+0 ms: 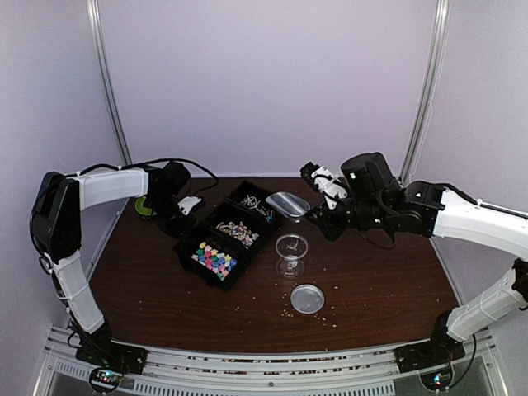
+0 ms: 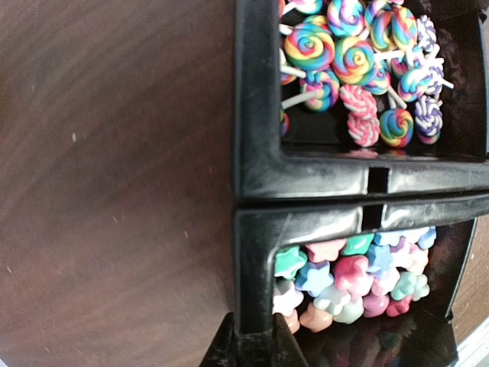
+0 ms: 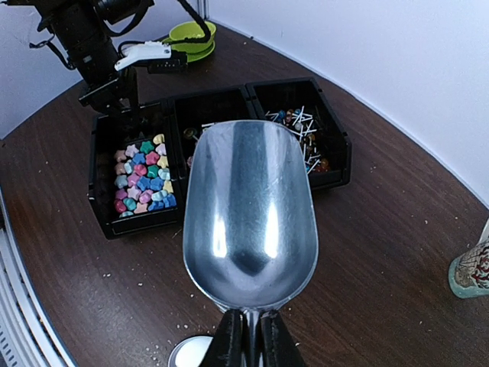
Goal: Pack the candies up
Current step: Hold the plate at the center of the board.
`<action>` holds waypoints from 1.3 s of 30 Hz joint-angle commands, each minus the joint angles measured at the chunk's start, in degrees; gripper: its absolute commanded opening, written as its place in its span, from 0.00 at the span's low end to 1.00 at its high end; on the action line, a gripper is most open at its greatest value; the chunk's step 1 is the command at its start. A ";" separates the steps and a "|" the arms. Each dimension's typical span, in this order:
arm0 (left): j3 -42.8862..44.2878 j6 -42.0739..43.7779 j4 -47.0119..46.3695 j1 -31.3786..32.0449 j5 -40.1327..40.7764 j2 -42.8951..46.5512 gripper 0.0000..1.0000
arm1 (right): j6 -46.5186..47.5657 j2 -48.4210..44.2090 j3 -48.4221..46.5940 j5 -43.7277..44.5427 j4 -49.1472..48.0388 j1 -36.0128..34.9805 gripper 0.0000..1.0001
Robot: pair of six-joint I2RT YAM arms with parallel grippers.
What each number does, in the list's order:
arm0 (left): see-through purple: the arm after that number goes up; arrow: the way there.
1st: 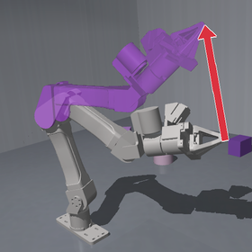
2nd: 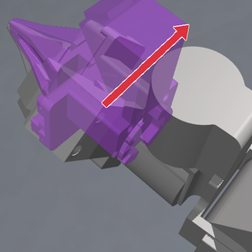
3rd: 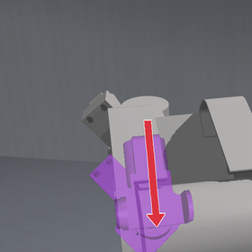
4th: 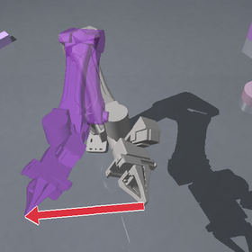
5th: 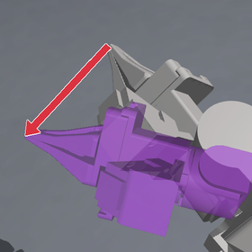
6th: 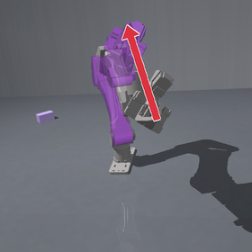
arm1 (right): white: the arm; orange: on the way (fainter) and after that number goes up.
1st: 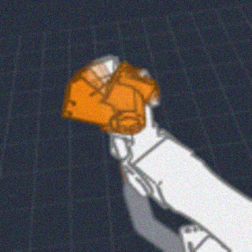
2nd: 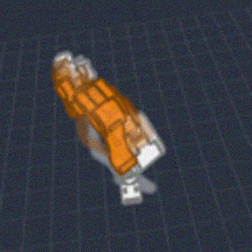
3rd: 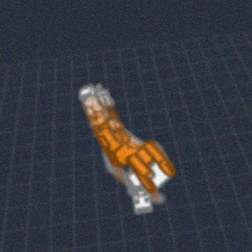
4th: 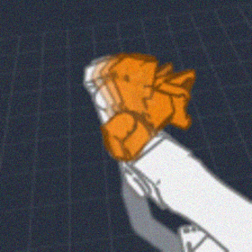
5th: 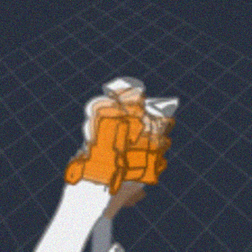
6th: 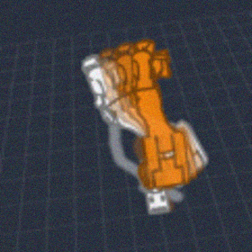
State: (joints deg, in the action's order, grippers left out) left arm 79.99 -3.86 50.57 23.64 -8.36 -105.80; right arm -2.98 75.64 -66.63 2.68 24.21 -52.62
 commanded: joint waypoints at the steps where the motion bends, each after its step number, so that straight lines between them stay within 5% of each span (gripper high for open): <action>1: -3.22 -3.50 -4.48 0.23 -2.14 3.79 0.12 | 2.21 2.40 -4.92 -4.49 4.62 -1.10 0.00; 13: -3.64 -3.78 -5.74 0.25 -1.73 1.18 0.15 | 4.21 7.62 -11.20 -4.76 8.82 -5.05 0.00; 17: -3.37 -4.23 -6.17 0.25 -1.94 0.47 0.38 | 5.39 9.68 -13.70 -4.71 11.36 -6.10 0.00; 20: -2.71 -4.62 -6.32 0.30 -2.84 -0.02 0.45 | 6.43 11.41 -15.71 -4.50 13.71 -6.77 0.00; 32: -1.72 -4.54 -6.64 0.32 -1.97 -4.18 0.43 | 8.82 16.08 -21.47 -3.31 19.83 -9.33 0.00; 39: -1.99 -4.46 -7.29 0.26 -3.04 -4.33 0.24 | 9.14 18.10 -22.83 -2.98 20.74 -10.40 0.00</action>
State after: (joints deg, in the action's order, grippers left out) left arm 76.73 -8.32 44.95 23.68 -10.31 -109.86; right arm 5.45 93.23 -87.53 -1.41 43.88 -62.41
